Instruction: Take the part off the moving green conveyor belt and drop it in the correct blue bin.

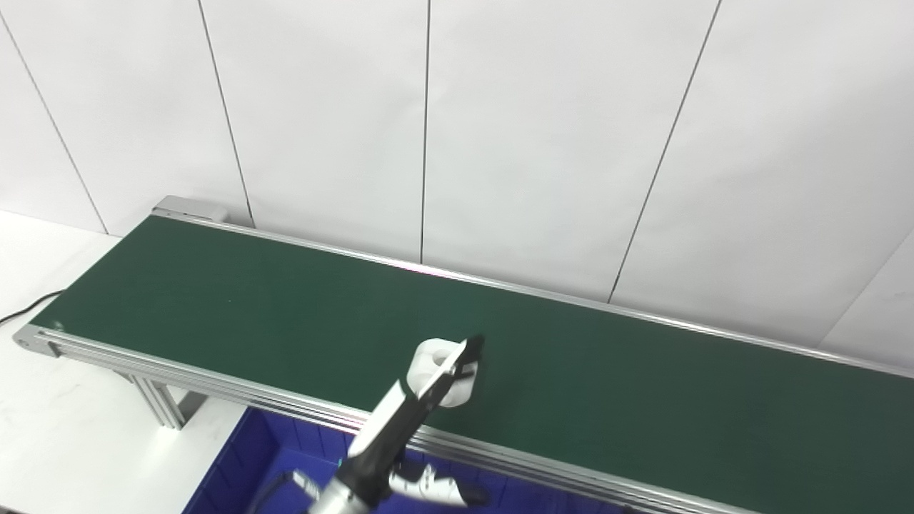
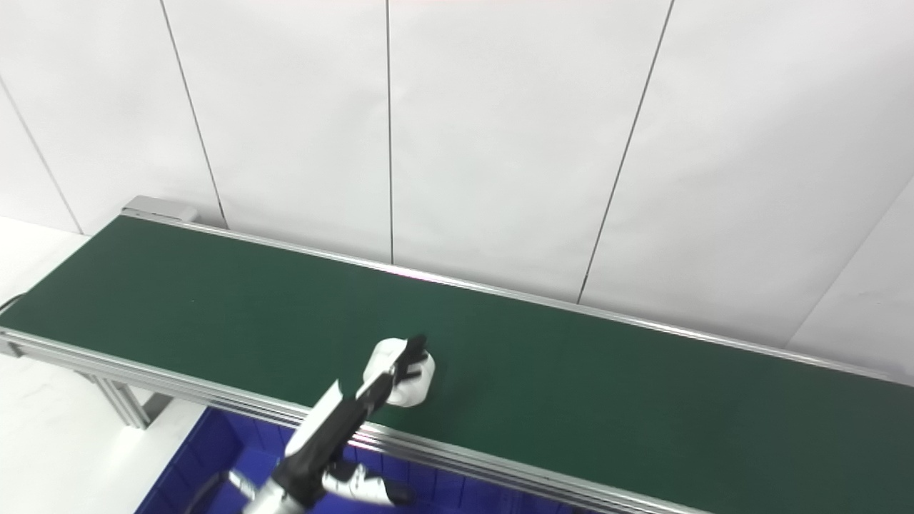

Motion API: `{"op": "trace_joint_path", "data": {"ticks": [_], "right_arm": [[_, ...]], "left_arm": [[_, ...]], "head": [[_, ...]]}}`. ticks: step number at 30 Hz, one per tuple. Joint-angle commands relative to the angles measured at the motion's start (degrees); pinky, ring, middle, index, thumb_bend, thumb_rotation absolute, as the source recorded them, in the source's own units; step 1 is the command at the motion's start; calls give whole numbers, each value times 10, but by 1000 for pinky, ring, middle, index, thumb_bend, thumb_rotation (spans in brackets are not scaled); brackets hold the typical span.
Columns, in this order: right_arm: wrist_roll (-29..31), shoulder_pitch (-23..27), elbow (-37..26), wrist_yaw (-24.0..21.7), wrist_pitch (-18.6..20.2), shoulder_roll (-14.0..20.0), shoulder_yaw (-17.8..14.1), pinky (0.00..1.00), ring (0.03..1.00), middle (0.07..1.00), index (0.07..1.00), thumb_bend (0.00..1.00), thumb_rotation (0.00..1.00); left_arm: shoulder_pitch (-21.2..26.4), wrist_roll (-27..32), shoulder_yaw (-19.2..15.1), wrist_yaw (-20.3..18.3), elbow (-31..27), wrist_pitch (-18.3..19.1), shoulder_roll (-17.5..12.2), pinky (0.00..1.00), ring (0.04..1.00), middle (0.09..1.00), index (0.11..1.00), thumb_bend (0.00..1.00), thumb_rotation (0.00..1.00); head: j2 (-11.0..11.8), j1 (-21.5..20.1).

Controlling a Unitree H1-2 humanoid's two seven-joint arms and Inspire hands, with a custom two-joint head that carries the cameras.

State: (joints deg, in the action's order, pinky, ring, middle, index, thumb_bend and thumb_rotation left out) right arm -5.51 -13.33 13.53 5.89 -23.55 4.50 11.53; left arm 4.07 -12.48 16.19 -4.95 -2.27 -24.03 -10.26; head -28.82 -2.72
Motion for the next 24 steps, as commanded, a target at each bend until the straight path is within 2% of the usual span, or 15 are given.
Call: {"op": "trace_joint_path", "data": {"ticks": [1, 4, 8, 9, 11, 17, 24], "right_arm": [[-3, 4, -14, 15, -34, -1, 2, 860, 911, 914, 958, 743, 770], [5, 6, -18, 14, -34, -2, 2, 863, 911, 908, 953, 750, 759], [11, 8, -25, 11, -34, -3, 1, 867, 908, 903, 934, 750, 720], [11, 8, -27, 12, -34, -4, 0, 857, 900, 896, 927, 748, 720], [11, 8, -30, 13, -34, -5, -1, 860, 898, 892, 929, 730, 717], [0, 9, -37, 22, -34, -8, 0, 879, 907, 896, 937, 718, 742], [1, 12, -42, 23, -34, -5, 2, 895, 912, 910, 953, 710, 776]], "left_arm": [[44, -21, -16, -13, -29, 9, -20, 991, 1000, 1000, 1000, 743, 681], [84, -22, -29, -39, -29, 46, -38, 999, 1000, 1000, 1000, 712, 634], [149, -50, -39, -61, 12, 96, -57, 958, 1000, 1000, 1000, 713, 528], [163, -60, -38, -59, 31, 99, -58, 938, 995, 1000, 1000, 705, 447], [187, -82, -35, -53, 70, 100, -57, 923, 985, 1000, 1000, 713, 393], [226, -136, -17, -48, 150, 115, -47, 889, 981, 1000, 1000, 762, 341], [250, -184, 11, -25, 233, 113, -25, 874, 970, 1000, 1000, 808, 309]], "head": [[-1, 1], [-17, -10], [-38, -24], [-44, -28], [-54, -30], [-68, -23], [-74, -17]]}}
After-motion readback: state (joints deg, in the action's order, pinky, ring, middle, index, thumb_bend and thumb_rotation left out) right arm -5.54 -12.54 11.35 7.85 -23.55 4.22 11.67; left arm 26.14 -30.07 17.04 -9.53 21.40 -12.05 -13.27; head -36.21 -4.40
